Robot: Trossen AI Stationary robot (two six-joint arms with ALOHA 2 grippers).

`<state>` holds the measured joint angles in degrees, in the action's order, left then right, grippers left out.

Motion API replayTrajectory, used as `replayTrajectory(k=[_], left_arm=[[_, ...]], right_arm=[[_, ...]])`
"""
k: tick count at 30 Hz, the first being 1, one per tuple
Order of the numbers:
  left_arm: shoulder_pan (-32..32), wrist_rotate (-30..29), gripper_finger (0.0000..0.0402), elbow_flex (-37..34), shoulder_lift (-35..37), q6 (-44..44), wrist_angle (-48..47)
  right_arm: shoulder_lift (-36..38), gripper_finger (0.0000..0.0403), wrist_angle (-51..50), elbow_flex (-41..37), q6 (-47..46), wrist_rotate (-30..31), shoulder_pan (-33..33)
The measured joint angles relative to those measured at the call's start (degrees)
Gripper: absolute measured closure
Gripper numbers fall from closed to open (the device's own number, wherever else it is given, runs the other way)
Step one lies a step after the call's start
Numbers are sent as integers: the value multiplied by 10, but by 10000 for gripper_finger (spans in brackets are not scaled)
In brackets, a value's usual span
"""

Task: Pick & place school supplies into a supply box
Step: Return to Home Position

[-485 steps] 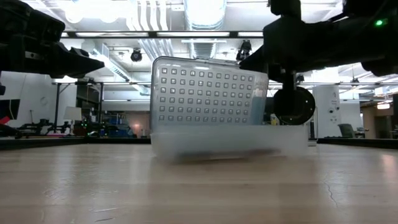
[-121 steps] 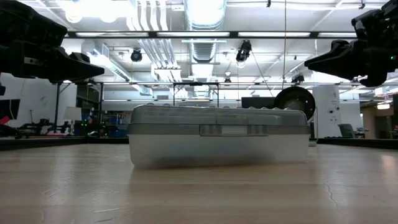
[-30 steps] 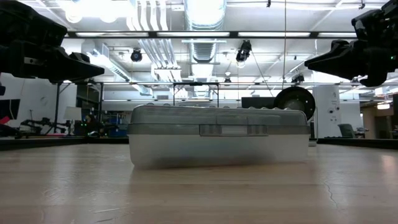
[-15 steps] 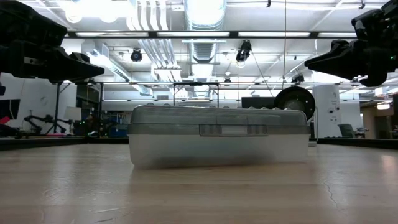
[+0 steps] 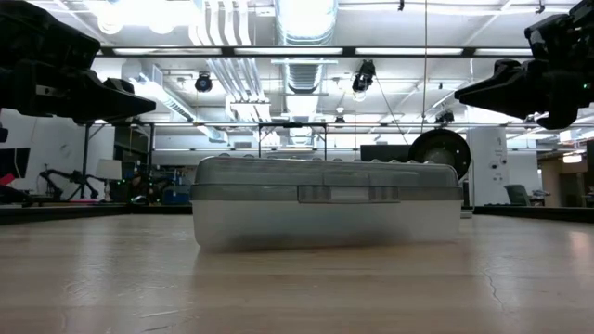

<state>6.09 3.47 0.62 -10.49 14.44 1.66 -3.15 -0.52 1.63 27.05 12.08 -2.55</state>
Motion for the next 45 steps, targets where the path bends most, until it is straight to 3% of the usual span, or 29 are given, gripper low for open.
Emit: replayTrajectory(k=[45], left_arm=[[0, 0, 348, 0, 0, 0, 0]], right_arm=[[0, 280, 0, 0, 0, 0, 0]])
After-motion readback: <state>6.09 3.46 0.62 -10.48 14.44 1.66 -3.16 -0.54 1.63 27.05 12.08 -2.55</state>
